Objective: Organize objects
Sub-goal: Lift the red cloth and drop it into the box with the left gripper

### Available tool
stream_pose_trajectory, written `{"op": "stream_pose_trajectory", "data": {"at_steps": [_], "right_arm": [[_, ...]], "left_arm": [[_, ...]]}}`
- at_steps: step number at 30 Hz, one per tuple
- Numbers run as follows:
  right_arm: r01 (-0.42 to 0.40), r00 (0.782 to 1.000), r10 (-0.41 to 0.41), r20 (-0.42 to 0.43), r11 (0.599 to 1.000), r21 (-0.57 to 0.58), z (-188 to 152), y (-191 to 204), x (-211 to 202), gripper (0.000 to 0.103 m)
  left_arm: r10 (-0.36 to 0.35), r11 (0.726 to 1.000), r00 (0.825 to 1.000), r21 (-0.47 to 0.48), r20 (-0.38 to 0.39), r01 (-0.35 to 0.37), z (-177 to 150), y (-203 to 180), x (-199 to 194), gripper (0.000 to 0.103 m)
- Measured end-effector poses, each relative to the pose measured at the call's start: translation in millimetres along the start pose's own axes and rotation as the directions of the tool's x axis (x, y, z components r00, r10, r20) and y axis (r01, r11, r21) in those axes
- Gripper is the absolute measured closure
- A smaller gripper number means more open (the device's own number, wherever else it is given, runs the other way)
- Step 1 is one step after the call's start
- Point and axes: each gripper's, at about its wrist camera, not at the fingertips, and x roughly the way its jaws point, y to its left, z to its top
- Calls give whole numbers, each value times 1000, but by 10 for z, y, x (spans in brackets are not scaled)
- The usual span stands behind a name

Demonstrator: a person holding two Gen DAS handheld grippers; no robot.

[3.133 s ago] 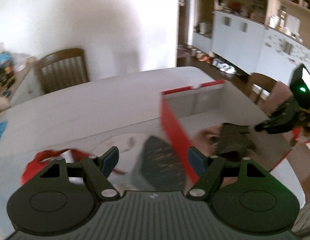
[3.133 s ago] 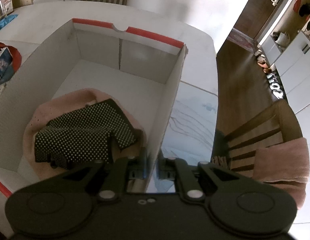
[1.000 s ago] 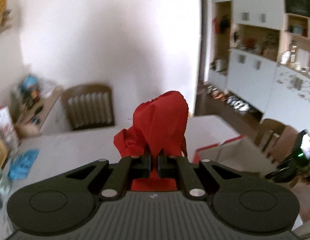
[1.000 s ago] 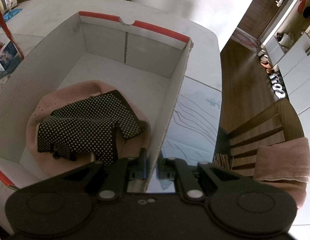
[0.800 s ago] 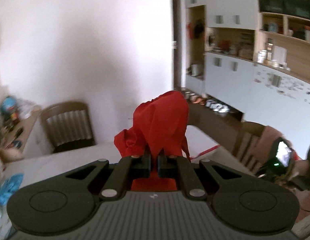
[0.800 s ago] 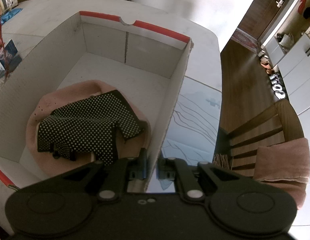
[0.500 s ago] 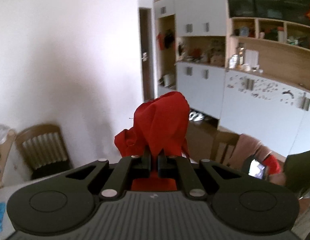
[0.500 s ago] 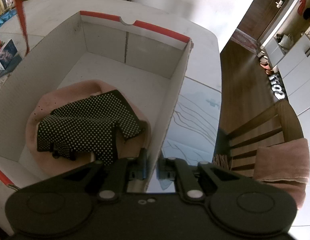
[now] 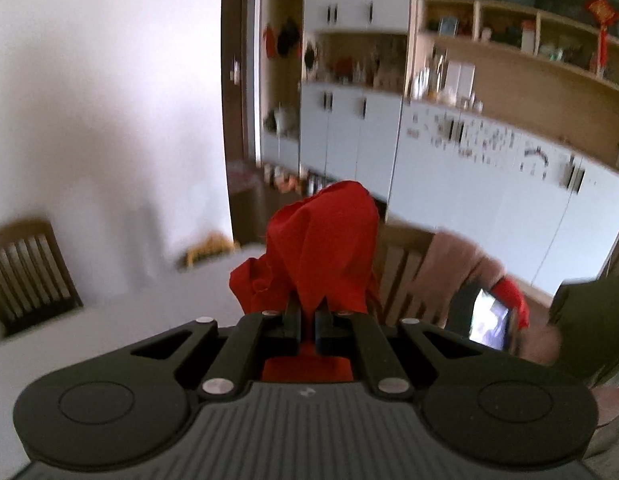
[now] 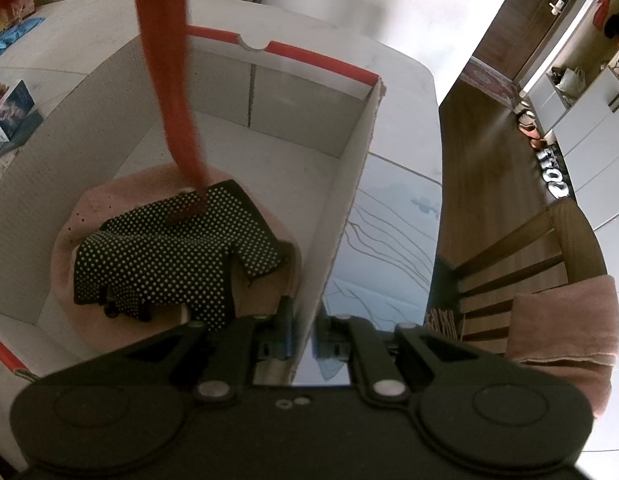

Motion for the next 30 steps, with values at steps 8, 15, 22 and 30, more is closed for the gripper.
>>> {"op": "stream_pose_trajectory", "data": {"at_steps": [8, 15, 22, 30], "right_arm": [[8, 1000, -8, 0, 1000, -8, -1, 0, 12, 95], [8, 1000, -8, -3, 1000, -5, -2, 9, 32, 95], [10, 1000, -10, -10, 1000, -1, -23, 23, 61, 94], [0, 1000, 0, -15, 1000, -4, -28, 15, 49, 95]], "left_arm": [[-35, 999, 976, -14, -216, 33, -505, -10, 923, 98], [-29, 999, 943, 11, -333, 35, -866, -91, 1358, 98], [-5, 996, 898, 74, -440, 42, -1042, -215, 1692, 98], [27, 994, 863, 102, -504, 28, -1173, -208, 1835, 98]]}}
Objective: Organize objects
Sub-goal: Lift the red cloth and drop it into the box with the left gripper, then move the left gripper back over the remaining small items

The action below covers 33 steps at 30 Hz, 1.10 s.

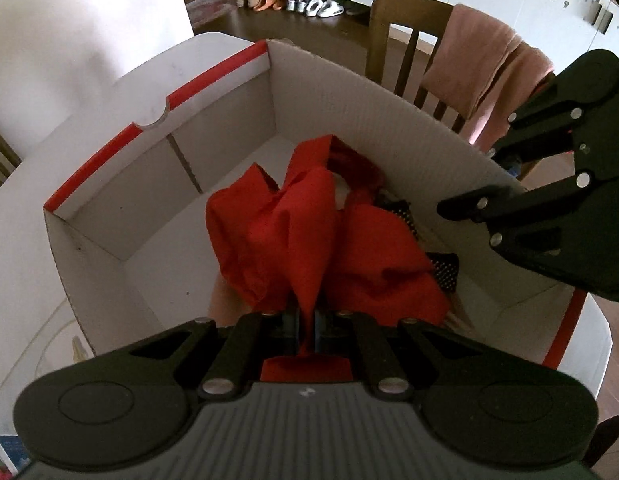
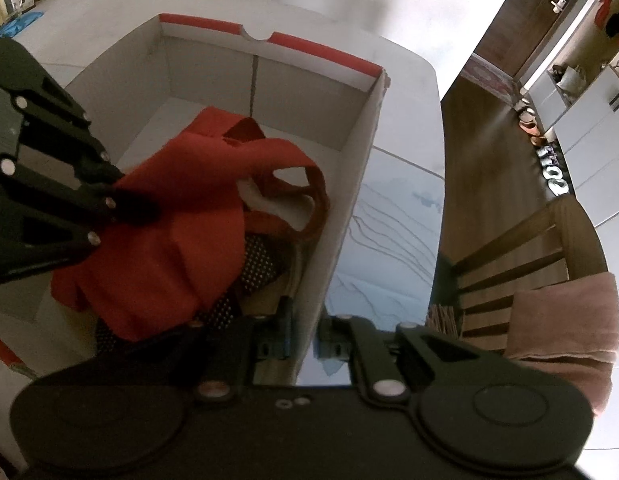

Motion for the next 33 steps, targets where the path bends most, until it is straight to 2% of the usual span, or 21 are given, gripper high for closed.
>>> {"op": "stream_pose_trajectory", "data": {"at_steps": [6, 7, 9, 11, 13, 24, 28, 33], "right_arm": [[-10, 1000, 10, 2, 1000, -5, -7, -2, -6, 96], [-10, 1000, 10, 4, 1000, -6, -11, -5, -1, 96], [-10, 1000, 10, 6, 1000, -8, -12, -7, -1, 96], [-10, 1000, 10, 5, 1000, -7, -12, -6, 0, 96], [-8, 1000, 8, 3, 1000, -9, -11, -1, -3, 96], [-8, 1000, 8, 0, 1000, -16, -17, -1, -13, 96], [-9, 1000, 9, 1, 1000, -16, -17, -2, -15, 96], [-13, 1000, 13, 2, 1000, -20, -23, -3, -23, 96]], "left_arm": [[13, 1000, 1000, -1, 25, -13, -42, 14, -117, 90], [15, 1000, 999, -3, 29, -15, -43, 1, -144, 85], [18, 1000, 999, -10, 47, -18, -75, 16, -203, 73], [20, 1000, 997, -24, 68, -19, -111, 43, -276, 49], [13, 999, 995, -36, 96, -9, -148, 71, -358, 38], [-28, 995, 977, -83, 210, 47, -344, 120, -891, 36], [-15, 994, 967, -98, 253, 41, -486, 160, -1118, 33], [43, 987, 958, -161, 284, 4, -768, 336, -1381, 33]]}}
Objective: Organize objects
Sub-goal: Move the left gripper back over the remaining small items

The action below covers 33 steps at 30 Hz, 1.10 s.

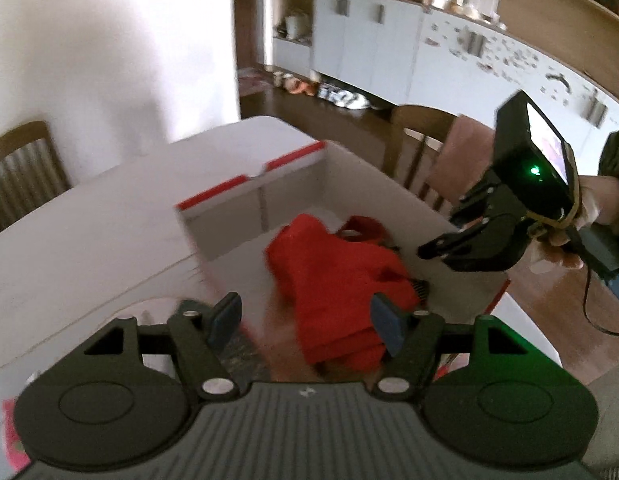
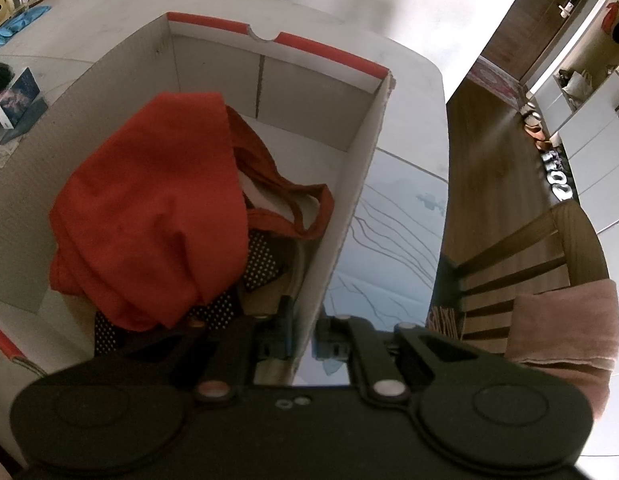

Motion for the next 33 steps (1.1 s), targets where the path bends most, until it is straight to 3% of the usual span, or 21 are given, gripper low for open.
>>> {"op": "stream_pose_trajectory", "data": {"at_steps": [7, 16, 25, 33], "right_arm": [[-9, 1000, 9, -10, 1000, 12, 20, -28, -1, 96], [-7, 1000, 6, -20, 1000, -2, 28, -12, 3, 96], [-8, 1000, 8, -27, 1000, -2, 39, -28, -1, 96], [-5, 1000, 5, -28, 1000, -4, 40, -24, -9, 96]], "left_arm": [[111, 987, 993, -121, 24, -108, -339, 413, -402, 33], [253, 930, 967, -280, 11, -240, -852, 836, -801, 33], [355, 860, 931, -360, -86, -361, -1377, 1130, -929, 28], [337, 846, 910, -347, -242, -405, -1902, 1103, -571, 28]]}}
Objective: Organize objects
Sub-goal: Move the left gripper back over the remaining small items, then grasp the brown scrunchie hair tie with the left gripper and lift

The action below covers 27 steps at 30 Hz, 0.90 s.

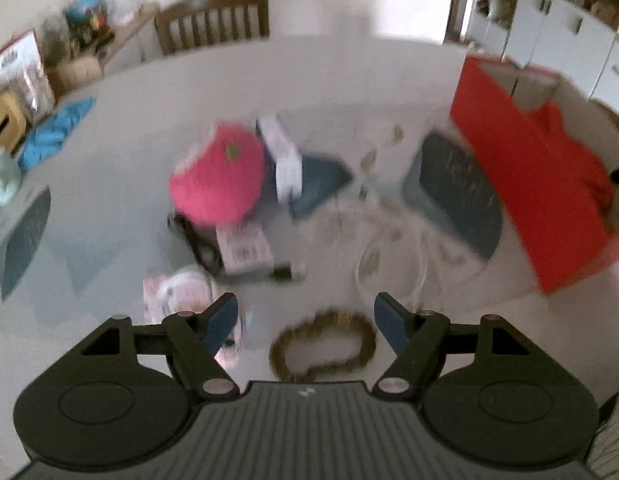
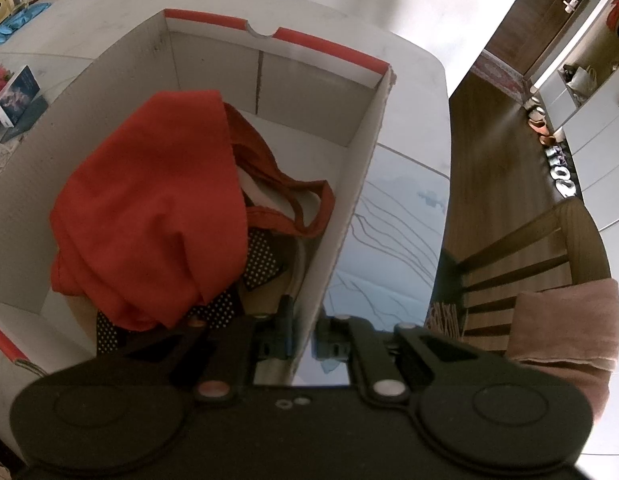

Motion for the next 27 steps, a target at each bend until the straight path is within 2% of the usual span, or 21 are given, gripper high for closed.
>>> {"op": "stream_pose_trajectory", "data": {"at_steps": [5, 12, 13, 14, 17, 21, 22, 27], "right_arm": [[0, 1000, 0, 0, 1000, 0, -7, 3, 3, 96], [0, 1000, 0, 0, 1000, -3, -9, 5, 8, 96], [0, 1000, 0, 0, 1000, -3, -10, 6, 7, 96], [0, 1000, 0, 0, 1000, -3, -10, 6, 7, 95], [0, 1000, 0, -1, 1000, -3, -12, 4, 7, 95], [0, 1000, 0, 0, 1000, -2, -13, 6, 3, 95], [0, 1000, 0, 0, 1000, -4, -12, 6, 3, 95], [0, 1000, 0, 0, 1000, -2, -14, 5, 4, 95]], "left_arm": [[0, 999, 998, -48, -69, -3, -217, 18, 234, 28], [-5, 989, 996, -146, -89, -8, -308, 114, 413, 30], [-3, 988, 996, -151, -86, -11, -308, 121, 415, 33], [-3, 988, 996, -156, -87, -10, -304, 127, 428, 42], [10, 987, 996, -160, -90, -24, -300, 109, 465, 62], [10, 988, 997, -152, -83, -22, -290, 75, 445, 80], [14, 989, 996, -144, -83, -26, -286, 65, 436, 91], [7, 994, 999, -112, -50, -12, -212, 9, 298, 95]]}}
